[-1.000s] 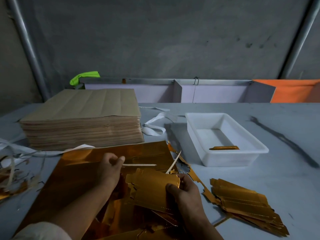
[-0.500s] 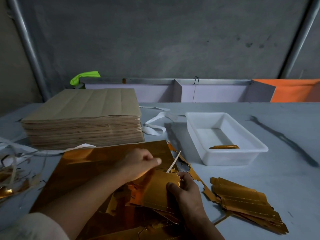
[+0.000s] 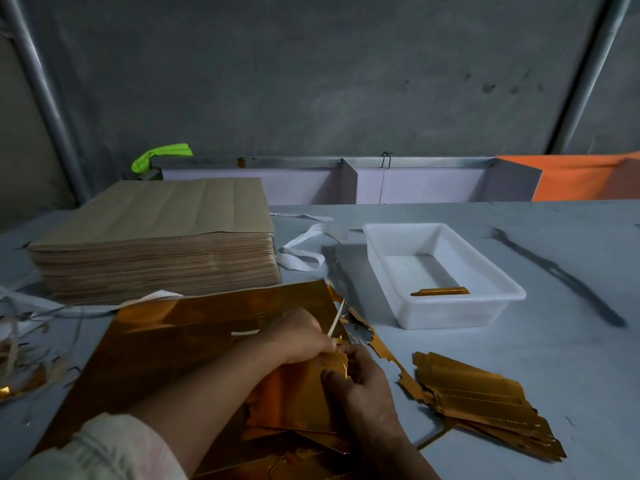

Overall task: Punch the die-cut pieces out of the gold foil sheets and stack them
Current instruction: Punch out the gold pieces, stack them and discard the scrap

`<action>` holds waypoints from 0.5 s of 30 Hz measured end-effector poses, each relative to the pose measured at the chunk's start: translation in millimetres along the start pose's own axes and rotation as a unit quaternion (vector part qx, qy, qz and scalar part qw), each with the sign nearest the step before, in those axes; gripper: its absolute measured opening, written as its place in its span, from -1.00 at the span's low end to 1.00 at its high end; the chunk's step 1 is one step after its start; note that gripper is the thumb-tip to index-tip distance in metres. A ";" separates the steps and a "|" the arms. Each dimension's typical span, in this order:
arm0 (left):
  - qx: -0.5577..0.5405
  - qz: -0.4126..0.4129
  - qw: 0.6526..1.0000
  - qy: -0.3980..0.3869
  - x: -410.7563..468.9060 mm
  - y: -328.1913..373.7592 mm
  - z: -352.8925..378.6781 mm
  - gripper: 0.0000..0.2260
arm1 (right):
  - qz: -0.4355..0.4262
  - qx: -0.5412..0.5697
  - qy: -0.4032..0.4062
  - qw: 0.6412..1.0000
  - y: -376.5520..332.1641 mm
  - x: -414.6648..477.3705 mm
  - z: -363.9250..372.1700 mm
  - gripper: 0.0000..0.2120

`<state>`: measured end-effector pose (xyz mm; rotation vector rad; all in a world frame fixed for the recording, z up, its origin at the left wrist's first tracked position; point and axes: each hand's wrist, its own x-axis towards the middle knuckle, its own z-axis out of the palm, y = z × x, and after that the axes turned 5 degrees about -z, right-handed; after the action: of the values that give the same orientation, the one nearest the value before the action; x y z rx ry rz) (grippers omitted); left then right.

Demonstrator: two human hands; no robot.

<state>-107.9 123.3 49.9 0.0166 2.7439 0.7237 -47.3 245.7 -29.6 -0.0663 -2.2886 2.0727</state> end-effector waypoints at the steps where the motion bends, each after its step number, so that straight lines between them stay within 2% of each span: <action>1: -0.001 0.001 1.000 -0.008 -0.3 -1.0 0.0 -0.78 | 0.000 -0.001 -0.001 1.000 0.4 0.1 -0.1 -0.81; 5: -0.063 0.003 0.998 0.017 1.6 -1.5 2.7 -0.87 | 0.003 0.003 0.004 1.000 2.2 1.6 -0.2 -0.81; 15: -0.095 0.001 0.991 0.098 6.5 -10.3 2.4 -0.84 | 0.013 0.034 0.003 0.999 0.7 1.1 1.2 -0.84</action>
<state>-112.8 116.1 41.1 -0.0981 2.8452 1.0354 -48.5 244.7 -30.4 -0.1002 -2.2231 2.1590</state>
